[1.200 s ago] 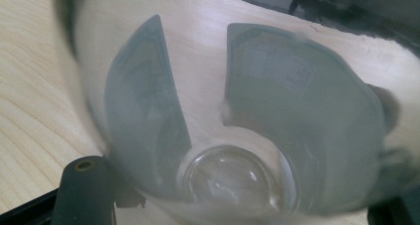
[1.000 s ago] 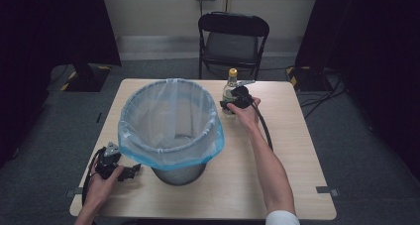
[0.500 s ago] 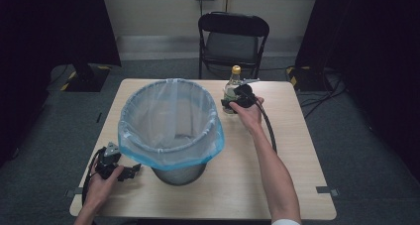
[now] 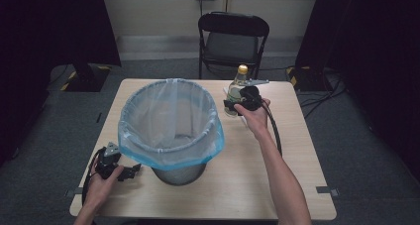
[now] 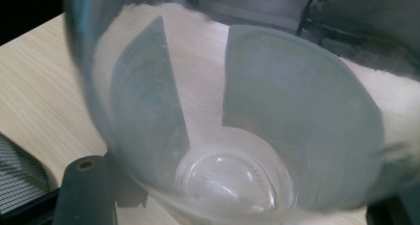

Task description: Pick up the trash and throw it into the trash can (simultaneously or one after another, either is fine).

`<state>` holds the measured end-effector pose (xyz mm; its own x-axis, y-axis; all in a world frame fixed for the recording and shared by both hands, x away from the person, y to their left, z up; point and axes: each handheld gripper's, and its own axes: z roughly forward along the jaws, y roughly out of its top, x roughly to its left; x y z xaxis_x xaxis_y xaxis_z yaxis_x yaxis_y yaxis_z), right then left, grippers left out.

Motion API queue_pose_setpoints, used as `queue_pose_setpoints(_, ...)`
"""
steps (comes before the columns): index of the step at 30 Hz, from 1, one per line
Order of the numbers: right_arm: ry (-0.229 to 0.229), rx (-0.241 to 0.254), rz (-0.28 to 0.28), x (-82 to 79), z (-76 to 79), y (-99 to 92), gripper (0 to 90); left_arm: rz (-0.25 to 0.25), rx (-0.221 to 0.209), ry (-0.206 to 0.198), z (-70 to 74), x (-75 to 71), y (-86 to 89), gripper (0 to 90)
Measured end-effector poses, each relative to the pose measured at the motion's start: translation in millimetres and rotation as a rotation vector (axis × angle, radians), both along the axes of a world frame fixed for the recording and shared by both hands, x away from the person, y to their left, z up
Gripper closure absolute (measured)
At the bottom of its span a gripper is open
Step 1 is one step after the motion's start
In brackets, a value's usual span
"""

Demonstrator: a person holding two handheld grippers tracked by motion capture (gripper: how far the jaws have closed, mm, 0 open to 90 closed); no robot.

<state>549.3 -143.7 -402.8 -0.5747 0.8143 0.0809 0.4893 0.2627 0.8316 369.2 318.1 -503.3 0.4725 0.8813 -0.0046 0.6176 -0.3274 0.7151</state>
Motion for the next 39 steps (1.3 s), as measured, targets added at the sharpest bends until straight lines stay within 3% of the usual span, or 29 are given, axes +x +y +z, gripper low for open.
queue_pose_setpoints(18, -0.079, 0.042, 0.017, -26.7, 35.7, -6.1, 27.9, 0.0, 0.0, 0.0, 0.0, 0.0, 0.0, 0.1)
queue_pose_setpoints(21, -0.092, 0.059, 0.014, -30.7, 42.5, -10.4, 27.9, 0.0, 0.0, 0.0, 0.0, 0.0, 0.0, 0.1)
queue_pose_setpoints(30, -0.155, 0.174, 0.001, -43.5, 62.2, -27.2, 27.9, 0.001, 0.001, 0.0, 0.0, 0.0, 0.0, 0.1)
queue_pose_setpoints(39, -0.199, 0.184, 0.026, -56.3, 78.9, -28.1, 27.9, 0.001, 0.0, -0.001, -0.1, 0.0, -0.1, 0.1)
